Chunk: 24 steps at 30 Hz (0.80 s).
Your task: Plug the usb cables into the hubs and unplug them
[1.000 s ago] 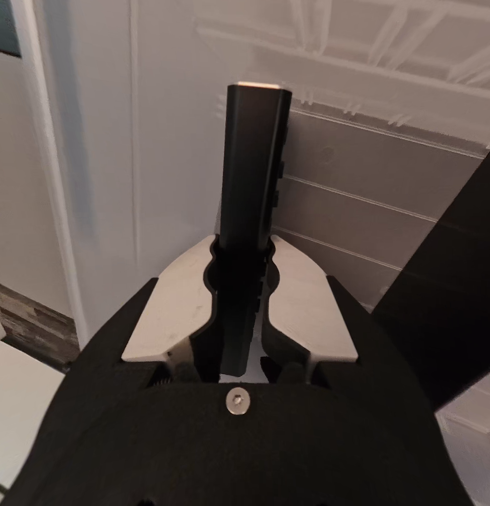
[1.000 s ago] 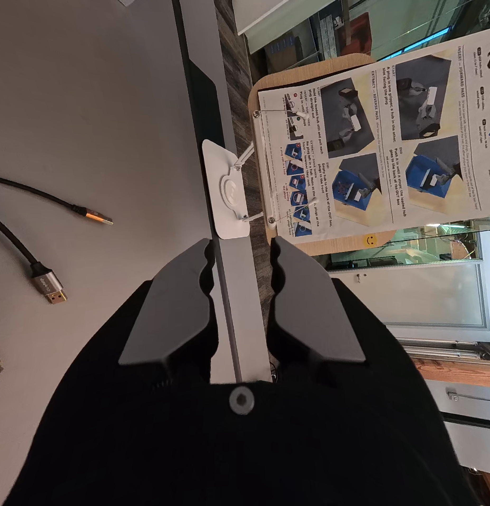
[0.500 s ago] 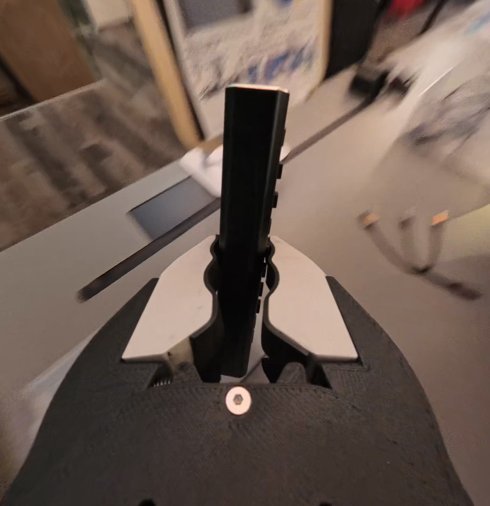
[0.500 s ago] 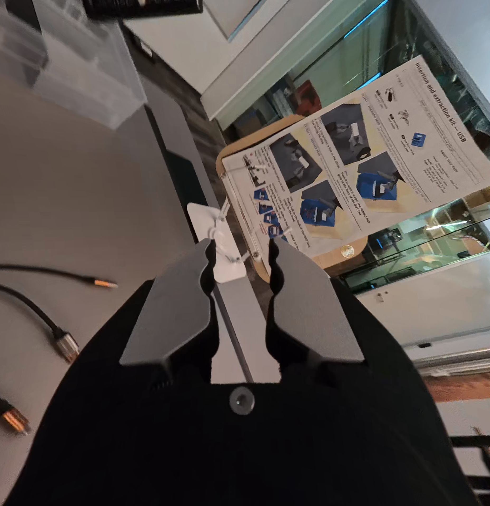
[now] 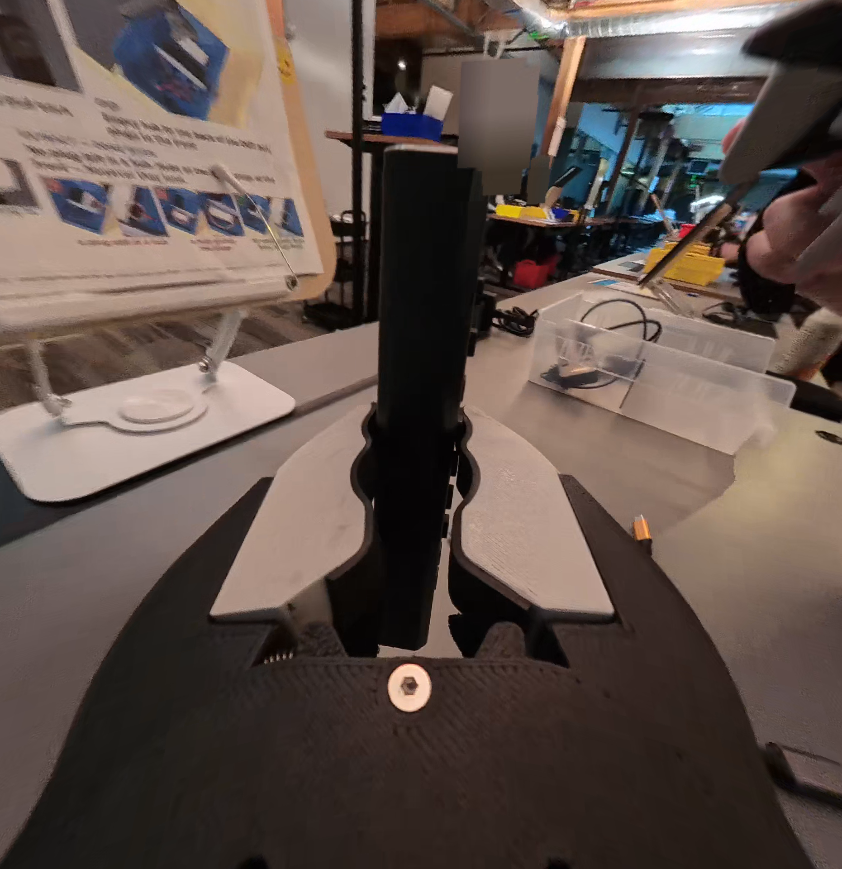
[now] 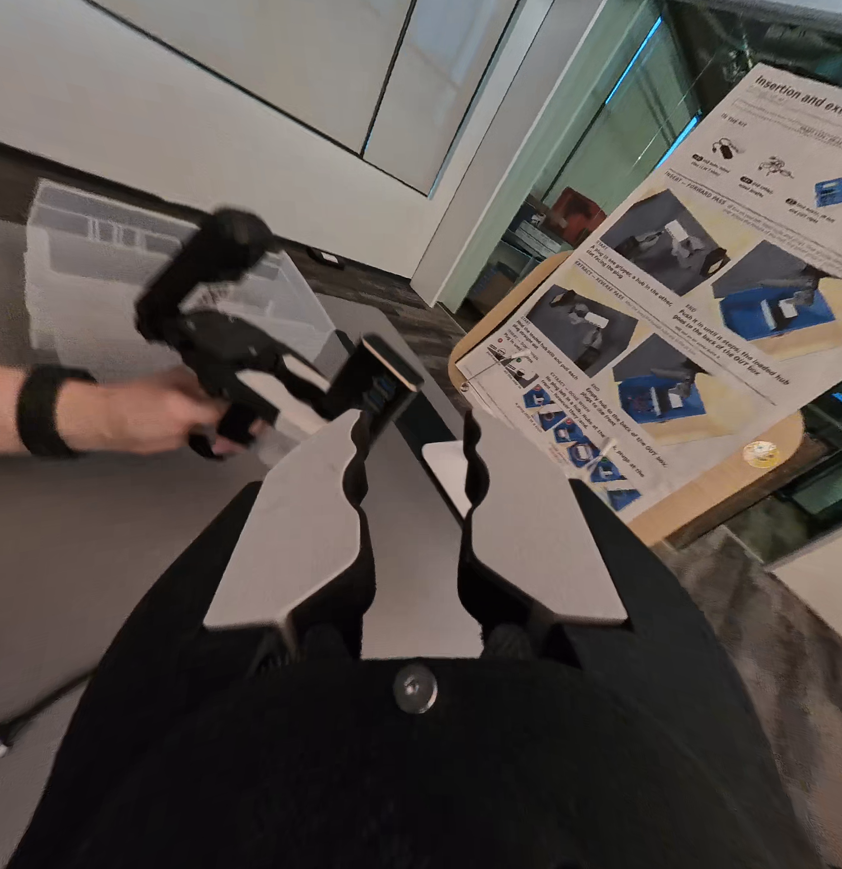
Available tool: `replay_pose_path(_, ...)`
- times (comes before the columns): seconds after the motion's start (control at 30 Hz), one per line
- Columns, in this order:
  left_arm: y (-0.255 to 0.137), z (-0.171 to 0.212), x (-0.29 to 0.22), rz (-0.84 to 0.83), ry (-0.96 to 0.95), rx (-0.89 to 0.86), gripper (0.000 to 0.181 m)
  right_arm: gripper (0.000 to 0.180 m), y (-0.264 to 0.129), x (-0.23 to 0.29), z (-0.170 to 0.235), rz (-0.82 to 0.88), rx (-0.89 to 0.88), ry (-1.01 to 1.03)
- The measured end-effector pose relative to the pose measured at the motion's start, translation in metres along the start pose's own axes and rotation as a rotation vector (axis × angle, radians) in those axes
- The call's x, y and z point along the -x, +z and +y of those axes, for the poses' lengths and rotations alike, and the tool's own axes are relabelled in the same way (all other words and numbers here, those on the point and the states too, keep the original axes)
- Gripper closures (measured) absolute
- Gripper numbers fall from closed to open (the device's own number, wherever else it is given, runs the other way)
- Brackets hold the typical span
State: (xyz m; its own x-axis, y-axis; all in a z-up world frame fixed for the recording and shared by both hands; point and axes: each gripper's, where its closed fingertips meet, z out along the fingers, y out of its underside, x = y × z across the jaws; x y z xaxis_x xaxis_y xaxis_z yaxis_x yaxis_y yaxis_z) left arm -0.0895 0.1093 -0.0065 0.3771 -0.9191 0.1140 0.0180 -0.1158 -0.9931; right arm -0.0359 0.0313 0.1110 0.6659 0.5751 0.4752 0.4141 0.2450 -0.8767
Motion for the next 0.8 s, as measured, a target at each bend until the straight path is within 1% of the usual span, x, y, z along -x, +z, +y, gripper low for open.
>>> replay_pose_path(0.07, 0.009, 0.013, -0.003, 0.026, -0.009, 0.016, 0.153, 0.141, 0.009, 0.004, 0.002, -0.027, -0.016, 0.099)
replay_pose_path(0.13, 0.015, 0.023, -0.004, 0.044, 0.018, 0.023, 0.153, 0.141, 0.022, 0.011, 0.010, -0.055, -0.005, 0.143)
replay_pose_path(0.23, 0.017, 0.034, -0.004, 0.076, 0.023, 0.036, 0.153, 0.142, 0.044, 0.026, 0.032, -0.078, 0.030, 0.038)
replay_pose_path(0.3, 0.016, 0.043, -0.004, 0.088, 0.007, 0.048, 0.153, 0.141, 0.055, 0.029, 0.044, -0.058, 0.035, -0.022)
replay_pose_path(0.37, 0.015, 0.052, -0.005, 0.091, 0.003, 0.079, 0.153, 0.140, 0.065, 0.038, 0.047, -0.090, 0.013, 0.007)
replay_pose_path(0.43, 0.015, 0.057, -0.007, 0.090, 0.001, 0.096, 0.153, 0.135, 0.075, 0.051, 0.053, -0.143, 0.016, 0.032)
replay_pose_path(0.53, 0.013, 0.053, -0.013, 0.105, -0.002, 0.065, 0.153, 0.125, 0.090, 0.063, 0.074, -0.160, 0.109, 0.017)
replay_pose_path(0.67, 0.012, 0.059, -0.012, 0.105, -0.005, 0.097, 0.153, 0.121, 0.095, 0.068, 0.074, -0.130, 0.070, 0.067)
replay_pose_path(0.8, 0.007, 0.060, -0.014, 0.110, 0.052, 0.110, 0.153, 0.122, 0.092, 0.078, 0.066, -0.182, 0.019, 0.181)
